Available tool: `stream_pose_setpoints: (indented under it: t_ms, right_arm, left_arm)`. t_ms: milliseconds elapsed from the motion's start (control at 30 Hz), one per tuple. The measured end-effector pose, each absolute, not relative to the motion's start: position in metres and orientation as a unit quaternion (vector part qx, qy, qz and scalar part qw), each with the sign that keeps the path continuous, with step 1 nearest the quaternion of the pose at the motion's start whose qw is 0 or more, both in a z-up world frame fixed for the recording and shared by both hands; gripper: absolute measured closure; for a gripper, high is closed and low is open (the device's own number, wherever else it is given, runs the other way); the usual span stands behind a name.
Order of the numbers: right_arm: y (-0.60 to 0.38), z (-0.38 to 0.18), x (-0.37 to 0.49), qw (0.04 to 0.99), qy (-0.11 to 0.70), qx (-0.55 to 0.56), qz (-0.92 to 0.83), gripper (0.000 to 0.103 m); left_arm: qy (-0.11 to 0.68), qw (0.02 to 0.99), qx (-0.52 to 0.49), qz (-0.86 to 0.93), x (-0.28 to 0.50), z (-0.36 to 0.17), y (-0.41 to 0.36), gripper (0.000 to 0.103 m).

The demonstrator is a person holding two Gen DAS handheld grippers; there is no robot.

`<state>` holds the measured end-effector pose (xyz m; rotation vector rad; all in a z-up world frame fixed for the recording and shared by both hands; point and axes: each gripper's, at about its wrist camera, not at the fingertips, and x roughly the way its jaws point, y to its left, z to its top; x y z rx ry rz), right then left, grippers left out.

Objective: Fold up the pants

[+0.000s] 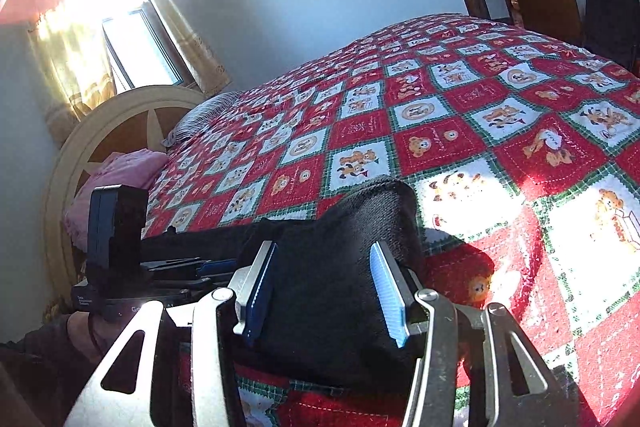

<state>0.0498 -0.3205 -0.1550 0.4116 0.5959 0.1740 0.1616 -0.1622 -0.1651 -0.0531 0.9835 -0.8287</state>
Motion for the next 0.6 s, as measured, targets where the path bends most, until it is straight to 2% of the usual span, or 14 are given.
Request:
stream_pose_setpoints:
  t_ms: [33, 300, 600]
  right_arm:
    - [-0.321, -0.155, 0.049, 0.932, 0.290, 0.202, 0.084, 0.052]
    - [-0.326, -0.152, 0.041, 0.938, 0.265, 0.211, 0.072, 0.050]
    - [-0.311, -0.156, 0.042, 0.938, 0.275, 0.193, 0.090, 0.050]
  left_arm:
    - [0.460, 0.800, -0.027, -0.385, 0.161, -0.165, -0.161, 0.096]
    - [0.427, 0.810, -0.058, -0.397, 0.147, -0.134, -0.132, 0.095]
    - [0.439, 0.821, -0.094, -0.351, 0.152, -0.125, -0.082, 0.095]
